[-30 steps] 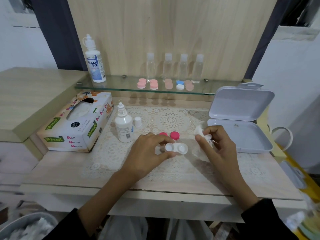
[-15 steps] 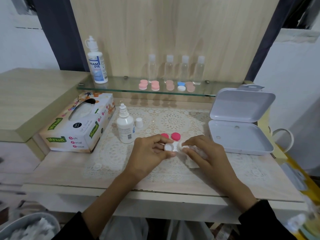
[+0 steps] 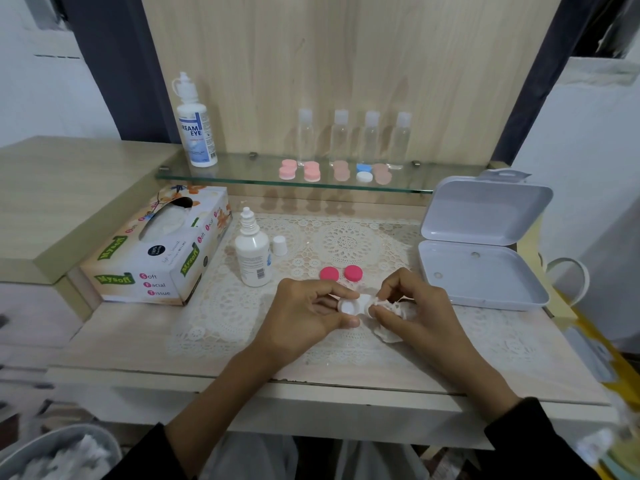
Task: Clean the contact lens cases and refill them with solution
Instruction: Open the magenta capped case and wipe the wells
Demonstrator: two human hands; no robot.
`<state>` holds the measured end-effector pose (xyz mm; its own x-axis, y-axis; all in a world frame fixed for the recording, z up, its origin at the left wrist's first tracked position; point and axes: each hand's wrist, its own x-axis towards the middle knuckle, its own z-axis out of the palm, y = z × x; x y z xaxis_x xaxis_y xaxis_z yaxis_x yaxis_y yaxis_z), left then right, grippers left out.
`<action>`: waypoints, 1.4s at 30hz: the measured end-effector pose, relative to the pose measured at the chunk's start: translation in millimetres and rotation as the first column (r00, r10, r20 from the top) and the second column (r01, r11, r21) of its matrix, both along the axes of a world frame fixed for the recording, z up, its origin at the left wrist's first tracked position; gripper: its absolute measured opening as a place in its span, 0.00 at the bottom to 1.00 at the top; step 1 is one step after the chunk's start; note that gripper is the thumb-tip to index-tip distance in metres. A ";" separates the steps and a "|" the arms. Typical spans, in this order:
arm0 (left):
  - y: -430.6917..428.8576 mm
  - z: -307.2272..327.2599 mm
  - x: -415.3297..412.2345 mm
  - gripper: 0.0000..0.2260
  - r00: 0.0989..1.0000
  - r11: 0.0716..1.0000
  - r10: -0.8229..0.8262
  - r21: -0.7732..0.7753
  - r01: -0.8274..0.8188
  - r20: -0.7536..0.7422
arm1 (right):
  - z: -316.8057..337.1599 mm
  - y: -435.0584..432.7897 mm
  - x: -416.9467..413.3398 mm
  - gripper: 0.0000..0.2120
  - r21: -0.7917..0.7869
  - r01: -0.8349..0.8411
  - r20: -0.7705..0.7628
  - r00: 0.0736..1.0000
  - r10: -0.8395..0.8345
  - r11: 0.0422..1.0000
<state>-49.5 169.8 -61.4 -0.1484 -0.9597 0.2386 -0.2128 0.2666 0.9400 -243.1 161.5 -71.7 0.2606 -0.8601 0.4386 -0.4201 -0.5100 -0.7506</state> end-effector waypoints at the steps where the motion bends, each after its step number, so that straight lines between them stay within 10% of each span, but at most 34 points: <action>1: -0.1 0.2 0.0 0.15 1.000 1.000 -0.003 -0.004 0.003 0.004 | 0.2 0.3 0.3 0.08 -0.011 -0.004 0.003 1.000 0.004 1.000; 30: -6.7 0.0 7.8 0.14 0.991 0.992 0.018 0.127 -0.001 -0.133 | -10.3 -2.9 2.4 0.09 -0.356 -0.004 -0.178 0.982 -0.063 0.934; 42: -9.1 -1.8 6.0 0.14 0.988 0.991 0.020 0.134 0.000 -0.152 | -11.8 -8.8 -1.1 0.03 -0.262 -0.073 -0.181 0.983 0.025 0.962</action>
